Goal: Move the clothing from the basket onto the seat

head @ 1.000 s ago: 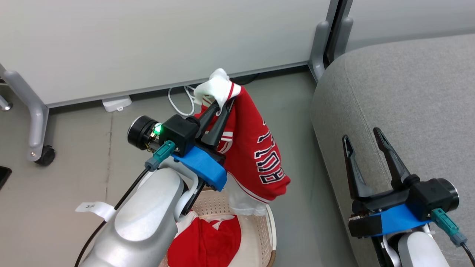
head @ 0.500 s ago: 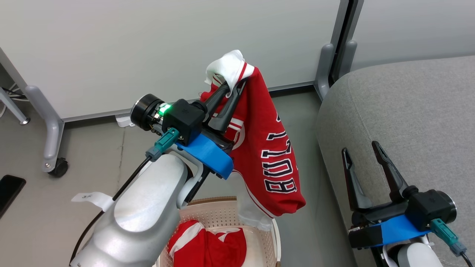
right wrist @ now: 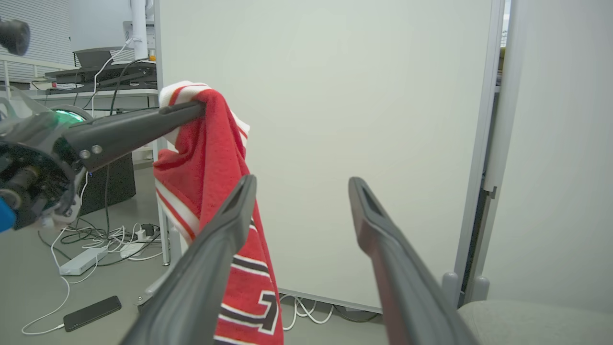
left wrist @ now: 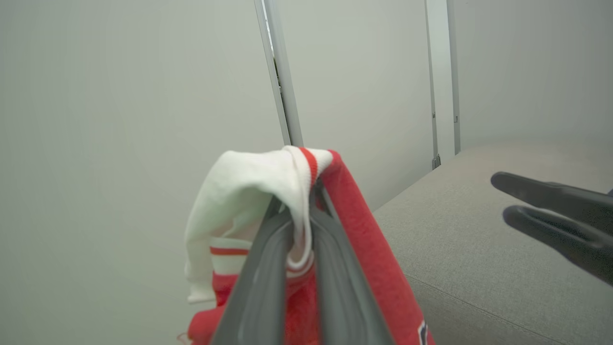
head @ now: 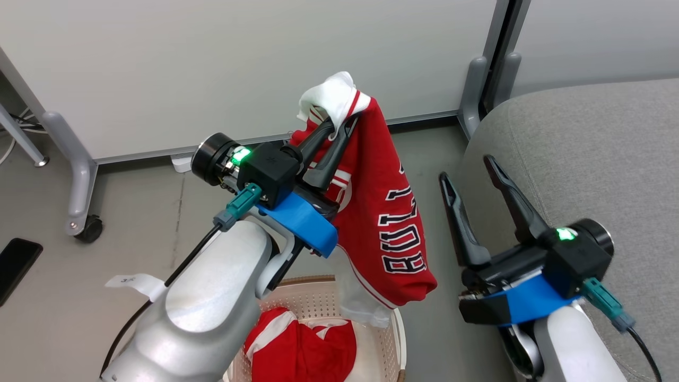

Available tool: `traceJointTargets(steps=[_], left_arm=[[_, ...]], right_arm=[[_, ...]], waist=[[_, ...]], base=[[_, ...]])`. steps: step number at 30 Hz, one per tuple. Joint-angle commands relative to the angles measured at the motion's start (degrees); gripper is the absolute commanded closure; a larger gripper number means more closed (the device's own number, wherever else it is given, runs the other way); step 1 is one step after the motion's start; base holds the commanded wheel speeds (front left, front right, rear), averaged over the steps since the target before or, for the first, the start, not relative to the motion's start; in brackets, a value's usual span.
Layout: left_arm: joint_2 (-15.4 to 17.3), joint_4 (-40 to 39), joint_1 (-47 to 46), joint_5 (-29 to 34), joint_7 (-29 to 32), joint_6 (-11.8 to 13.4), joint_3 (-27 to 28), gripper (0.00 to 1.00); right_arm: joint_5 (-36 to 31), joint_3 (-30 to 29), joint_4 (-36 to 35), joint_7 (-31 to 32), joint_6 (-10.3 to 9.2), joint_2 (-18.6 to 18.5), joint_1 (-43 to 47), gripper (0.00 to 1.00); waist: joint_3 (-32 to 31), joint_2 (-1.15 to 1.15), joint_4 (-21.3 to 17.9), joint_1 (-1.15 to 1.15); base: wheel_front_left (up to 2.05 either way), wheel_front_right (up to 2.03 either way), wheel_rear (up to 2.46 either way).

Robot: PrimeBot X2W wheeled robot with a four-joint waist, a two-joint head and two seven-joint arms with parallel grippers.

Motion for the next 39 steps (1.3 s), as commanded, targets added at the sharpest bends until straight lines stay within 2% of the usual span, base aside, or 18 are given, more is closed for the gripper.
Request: traceJointTargets(steps=[1,8,17,25,26,27,28,39], left_arm=[[-0.08,-0.18,-0.99,0.04,0.08,0.43,0.01,1.0],[-1.25,0.08,-1.8,0.3,-0.27,0.31,-0.9,1.0],[-2.56,-0.22,-2.61,0.55,-0.72,0.37,-1.64,1.0],[-3.26,-0.27,-3.47,0.59,-0.89,0.1,-2.4,1.0],[-3.33,-0.29,-3.49,0.58,-0.93,0.08,-2.46,1.0],[-3.34,-0.29,-3.49,0.56,-0.95,0.09,-2.49,1.0],[-3.34,-0.27,-3.53,0.54,-0.98,0.06,-2.5,1.0],[-3.36,0.09,-2.83,0.75,-1.04,0.16,-2.23,1.0]], right_arm=[[0.2,1.0,0.61,-0.22,0.03,-0.2,-1.74,0.0],[-0.5,5.17,6.14,-0.22,0.03,-0.28,-8.15,0.0],[-1.1,7.91,17.02,-0.22,0.03,-0.23,-13.88,0.0],[0.86,11.45,25.31,-0.23,0.03,-0.2,-17.09,0.0],[1.6,11.73,25.96,-0.22,0.03,-0.2,-17.24,0.3],[1.99,11.91,26.09,-0.22,0.03,-0.2,-17.62,0.84],[2.53,12.12,26.09,-0.22,0.03,-0.19,-17.79,1.0],[3.64,12.74,25.1,-0.22,0.03,-0.2,-16.97,1.0]], waist=[[0.35,0.0,0.24,0.0],[1.18,0.0,1.07,0.0],[1.8,0.0,1.75,0.0],[2.37,0.0,2.34,0.0],[2.36,0.0,2.42,0.0],[2.36,0.0,2.47,0.0],[2.37,0.0,2.51,0.0],[1.95,0.0,2.35,0.0]], base=[[0.0,0.0,0.0],[0.0,0.0,0.0],[0.0,0.0,0.0],[0.0,0.0,0.0],[0.0,0.0,0.0],[0.0,0.0,0.0],[0.0,0.0,0.0],[0.0,0.0,0.0]])
